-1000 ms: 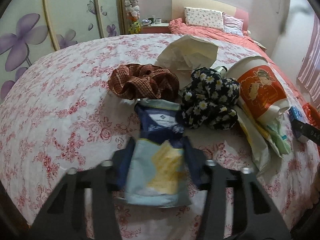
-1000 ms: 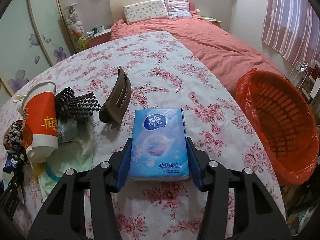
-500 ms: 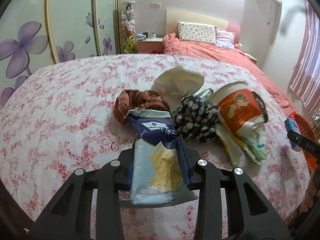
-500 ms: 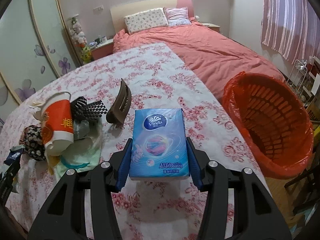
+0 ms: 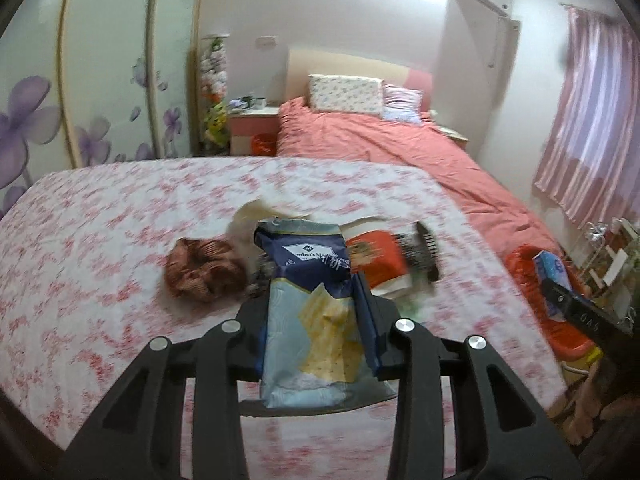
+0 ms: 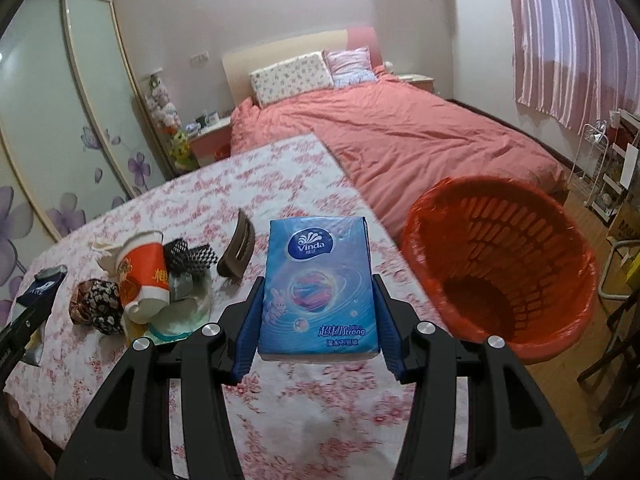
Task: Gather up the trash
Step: 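Carry snack bag and tissue pack over the orange basket and open both grippers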
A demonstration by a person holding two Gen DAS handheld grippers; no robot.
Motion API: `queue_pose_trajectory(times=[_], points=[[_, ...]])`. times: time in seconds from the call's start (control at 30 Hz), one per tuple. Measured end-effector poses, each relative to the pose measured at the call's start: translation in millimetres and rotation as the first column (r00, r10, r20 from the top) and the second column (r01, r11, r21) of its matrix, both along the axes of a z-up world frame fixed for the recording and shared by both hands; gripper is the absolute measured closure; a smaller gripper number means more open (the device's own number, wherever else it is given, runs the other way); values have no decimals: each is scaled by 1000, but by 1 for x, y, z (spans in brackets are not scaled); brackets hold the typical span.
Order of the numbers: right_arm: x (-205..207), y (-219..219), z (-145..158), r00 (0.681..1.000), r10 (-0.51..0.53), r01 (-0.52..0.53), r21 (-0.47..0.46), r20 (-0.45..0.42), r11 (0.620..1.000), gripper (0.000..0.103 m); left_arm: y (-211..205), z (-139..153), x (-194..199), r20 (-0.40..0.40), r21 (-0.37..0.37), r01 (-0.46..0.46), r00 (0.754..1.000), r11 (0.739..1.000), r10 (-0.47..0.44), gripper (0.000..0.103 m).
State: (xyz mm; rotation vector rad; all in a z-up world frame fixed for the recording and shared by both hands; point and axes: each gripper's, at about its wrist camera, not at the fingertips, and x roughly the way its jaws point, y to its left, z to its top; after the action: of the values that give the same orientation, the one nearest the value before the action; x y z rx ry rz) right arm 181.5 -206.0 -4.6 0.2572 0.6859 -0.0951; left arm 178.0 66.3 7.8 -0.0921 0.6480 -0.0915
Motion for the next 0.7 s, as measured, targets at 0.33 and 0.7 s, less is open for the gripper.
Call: queue_pose_trajectory(times=[0.33,0.7], points=[[-17,-46,11,994,-82,81,14,69,997,52,-92,16,10,34,-42,203,979,978,-202,67],[-13,-111,-4,974,-211,210,17,82,978,52,-211,8,35,42,-61,447,895,893,-445,67]])
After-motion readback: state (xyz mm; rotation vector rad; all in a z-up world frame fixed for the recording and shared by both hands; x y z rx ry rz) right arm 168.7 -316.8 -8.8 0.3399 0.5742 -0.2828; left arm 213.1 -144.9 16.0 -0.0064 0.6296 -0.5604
